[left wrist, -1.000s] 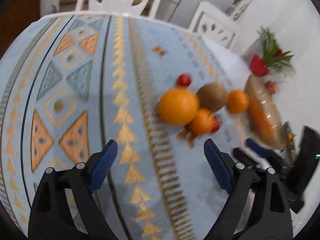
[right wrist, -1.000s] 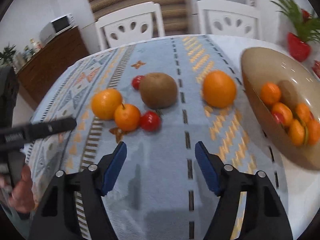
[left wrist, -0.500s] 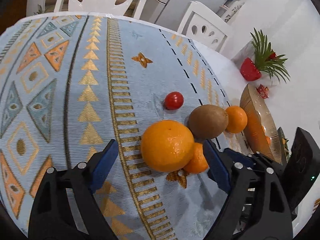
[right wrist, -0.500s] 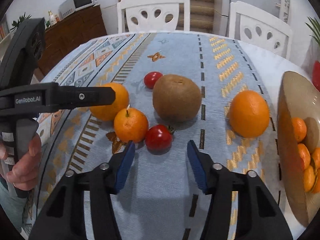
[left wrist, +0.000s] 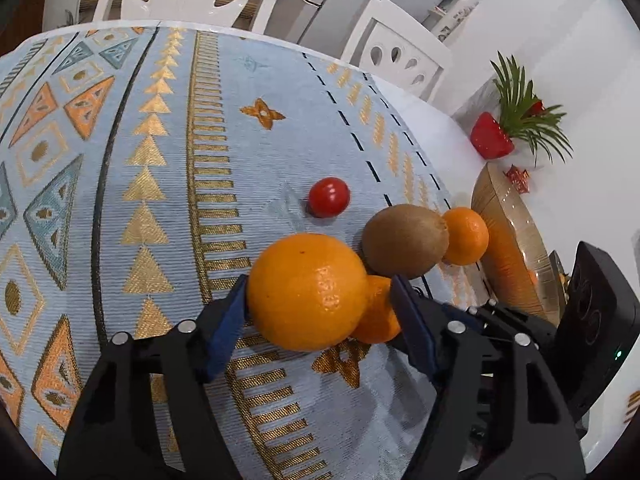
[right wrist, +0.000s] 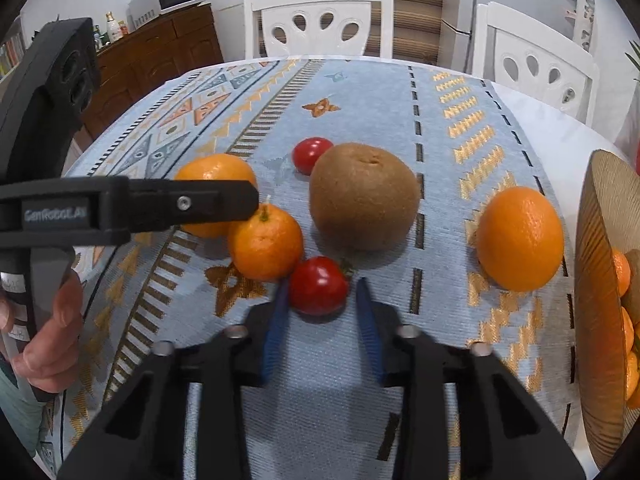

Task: Organize fruits
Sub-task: 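Grasp the large orange with the left tool while the right tool grasps a cherry tomato, then lift and carry the orange and tomato over the amber glass bowl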

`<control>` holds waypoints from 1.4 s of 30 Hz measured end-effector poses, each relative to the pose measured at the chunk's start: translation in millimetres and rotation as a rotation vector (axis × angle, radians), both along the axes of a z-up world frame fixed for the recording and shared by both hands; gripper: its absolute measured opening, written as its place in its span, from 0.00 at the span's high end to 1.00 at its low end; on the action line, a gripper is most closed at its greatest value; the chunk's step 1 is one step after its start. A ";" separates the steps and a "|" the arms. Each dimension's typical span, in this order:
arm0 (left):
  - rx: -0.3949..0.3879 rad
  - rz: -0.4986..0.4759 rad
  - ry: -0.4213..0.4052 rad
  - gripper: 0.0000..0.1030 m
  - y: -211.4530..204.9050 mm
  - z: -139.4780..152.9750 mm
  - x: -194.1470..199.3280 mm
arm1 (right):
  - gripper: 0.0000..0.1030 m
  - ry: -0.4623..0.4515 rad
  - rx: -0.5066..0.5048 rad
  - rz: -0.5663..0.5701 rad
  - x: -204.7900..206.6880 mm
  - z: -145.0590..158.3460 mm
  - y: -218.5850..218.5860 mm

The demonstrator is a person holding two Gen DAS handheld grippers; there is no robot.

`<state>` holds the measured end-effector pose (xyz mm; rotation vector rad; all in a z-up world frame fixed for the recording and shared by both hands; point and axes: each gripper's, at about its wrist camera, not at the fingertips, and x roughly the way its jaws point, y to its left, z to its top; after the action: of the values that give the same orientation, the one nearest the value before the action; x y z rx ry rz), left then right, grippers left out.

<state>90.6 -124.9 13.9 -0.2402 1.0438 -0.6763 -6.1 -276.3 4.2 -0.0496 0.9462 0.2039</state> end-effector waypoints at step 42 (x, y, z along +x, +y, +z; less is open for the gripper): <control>-0.036 -0.342 -0.185 0.46 -198.6 96.1 -90.9 | 0.72 -0.154 0.231 -0.702 -139.7 104.6 -235.2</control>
<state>-0.3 -323.5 110.0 -0.0269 0.9027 -1.0071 -145.8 -511.5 108.8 0.4693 0.7332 -0.3372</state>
